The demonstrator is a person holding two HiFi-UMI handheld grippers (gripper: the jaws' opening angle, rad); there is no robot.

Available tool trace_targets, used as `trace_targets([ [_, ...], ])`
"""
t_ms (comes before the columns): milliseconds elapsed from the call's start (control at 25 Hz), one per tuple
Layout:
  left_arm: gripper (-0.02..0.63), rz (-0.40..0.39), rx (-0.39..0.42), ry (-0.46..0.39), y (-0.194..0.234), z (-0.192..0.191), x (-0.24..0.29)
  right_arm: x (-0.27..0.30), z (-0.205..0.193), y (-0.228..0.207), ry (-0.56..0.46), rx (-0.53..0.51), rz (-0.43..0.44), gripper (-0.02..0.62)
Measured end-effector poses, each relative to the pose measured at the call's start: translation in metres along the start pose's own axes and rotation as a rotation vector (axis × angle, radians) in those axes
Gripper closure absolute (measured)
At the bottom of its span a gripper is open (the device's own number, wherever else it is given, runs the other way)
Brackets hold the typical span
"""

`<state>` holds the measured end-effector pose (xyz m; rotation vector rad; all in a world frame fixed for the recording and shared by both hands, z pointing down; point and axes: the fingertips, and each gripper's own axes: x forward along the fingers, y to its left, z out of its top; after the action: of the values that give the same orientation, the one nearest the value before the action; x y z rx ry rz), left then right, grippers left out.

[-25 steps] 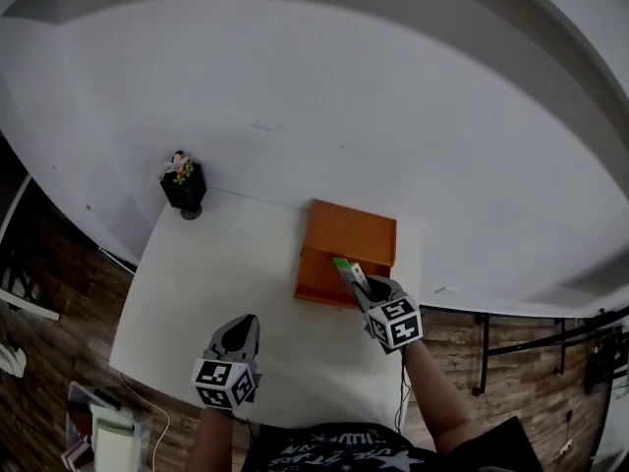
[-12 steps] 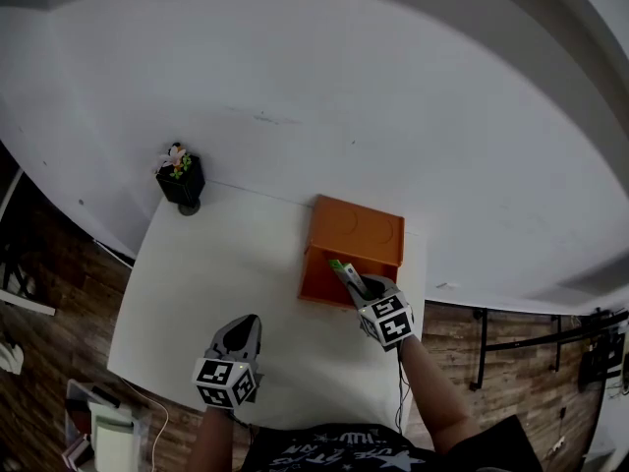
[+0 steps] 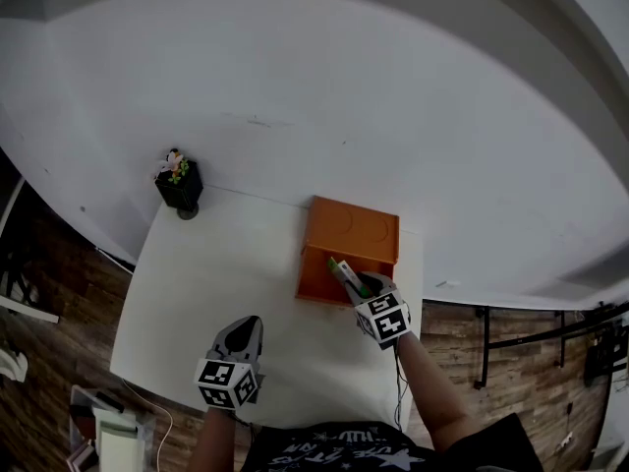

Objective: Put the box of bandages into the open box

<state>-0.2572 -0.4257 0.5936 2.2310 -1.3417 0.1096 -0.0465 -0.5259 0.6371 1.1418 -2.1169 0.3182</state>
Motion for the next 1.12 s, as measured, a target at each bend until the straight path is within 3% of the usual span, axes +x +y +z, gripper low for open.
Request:
trace_targets([
  [640, 0.584, 0.027, 0.12, -0.094, -0.078, 0.02, -0.059, -0.105, 0.002, -0.006, -0.204, 0.06, -0.013, 0.479],
  [840, 0.584, 0.051, 0.142, -0.123, -0.11, 0.015, -0.083, -0.141, -0.002, 0.002, -0.26, 0.055, 0.026, 0.527],
  [1120, 0.584, 0.084, 0.16, -0.154, -0.154, 0.001, -0.111, -0.196, -0.022, 0.007, -0.333, 0.057, 0.018, 0.545],
])
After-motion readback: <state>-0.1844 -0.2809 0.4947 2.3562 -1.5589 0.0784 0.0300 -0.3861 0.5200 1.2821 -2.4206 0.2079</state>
